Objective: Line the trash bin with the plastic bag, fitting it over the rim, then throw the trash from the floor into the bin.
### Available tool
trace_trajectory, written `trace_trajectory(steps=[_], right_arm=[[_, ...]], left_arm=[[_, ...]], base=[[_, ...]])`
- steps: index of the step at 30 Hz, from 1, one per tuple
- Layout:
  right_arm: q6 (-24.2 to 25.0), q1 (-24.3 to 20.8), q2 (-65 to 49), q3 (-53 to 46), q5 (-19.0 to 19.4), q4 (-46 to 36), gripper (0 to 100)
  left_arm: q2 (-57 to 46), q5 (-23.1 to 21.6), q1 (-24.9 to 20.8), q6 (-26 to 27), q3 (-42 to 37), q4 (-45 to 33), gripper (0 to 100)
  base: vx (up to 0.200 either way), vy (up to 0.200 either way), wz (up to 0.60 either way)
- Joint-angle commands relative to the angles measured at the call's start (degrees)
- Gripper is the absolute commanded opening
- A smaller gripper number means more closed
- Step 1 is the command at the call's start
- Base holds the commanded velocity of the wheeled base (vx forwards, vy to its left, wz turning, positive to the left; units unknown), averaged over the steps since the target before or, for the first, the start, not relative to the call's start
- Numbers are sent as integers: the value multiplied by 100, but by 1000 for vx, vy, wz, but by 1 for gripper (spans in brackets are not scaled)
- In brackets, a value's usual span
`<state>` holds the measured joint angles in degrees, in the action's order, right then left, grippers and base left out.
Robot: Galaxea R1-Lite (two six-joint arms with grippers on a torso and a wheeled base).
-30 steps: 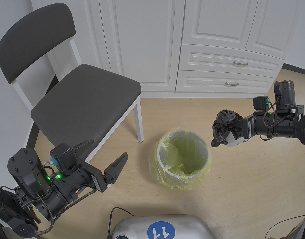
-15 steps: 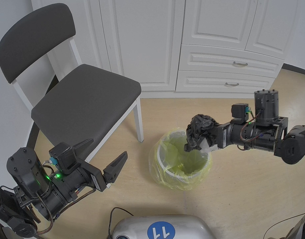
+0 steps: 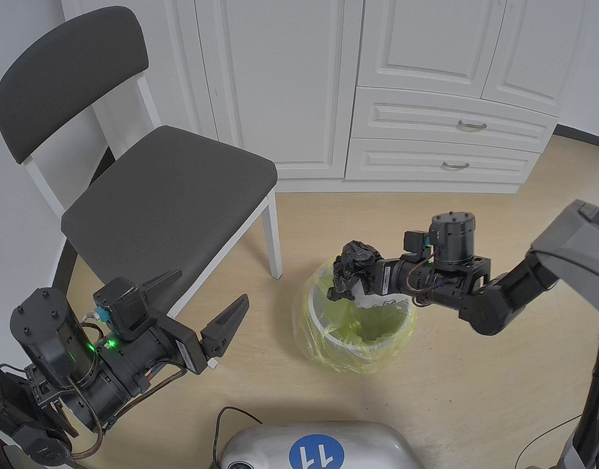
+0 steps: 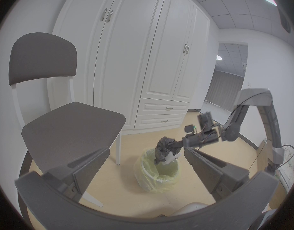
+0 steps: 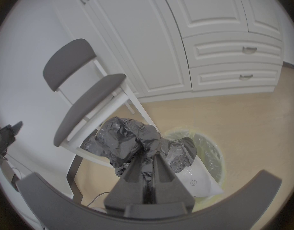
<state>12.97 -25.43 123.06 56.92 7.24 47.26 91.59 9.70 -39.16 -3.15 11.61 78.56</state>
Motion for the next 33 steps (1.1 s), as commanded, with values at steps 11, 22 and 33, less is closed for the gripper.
trace_trajectory(steps=[11,22,33], right_arm=[[909,504,2468,1331,260,758,0],[883,794,2354,1419,269,635,0],[847,486,2688,1427,208,670,0]], left_arm=[[61,-4,-4,-2,0,2,100],[79,-4,-4,-2,-9,2,100],[96,-4,-4,-2,-9,2,100]], base=[[0,0,0],[0,0,0],[0,0,0]])
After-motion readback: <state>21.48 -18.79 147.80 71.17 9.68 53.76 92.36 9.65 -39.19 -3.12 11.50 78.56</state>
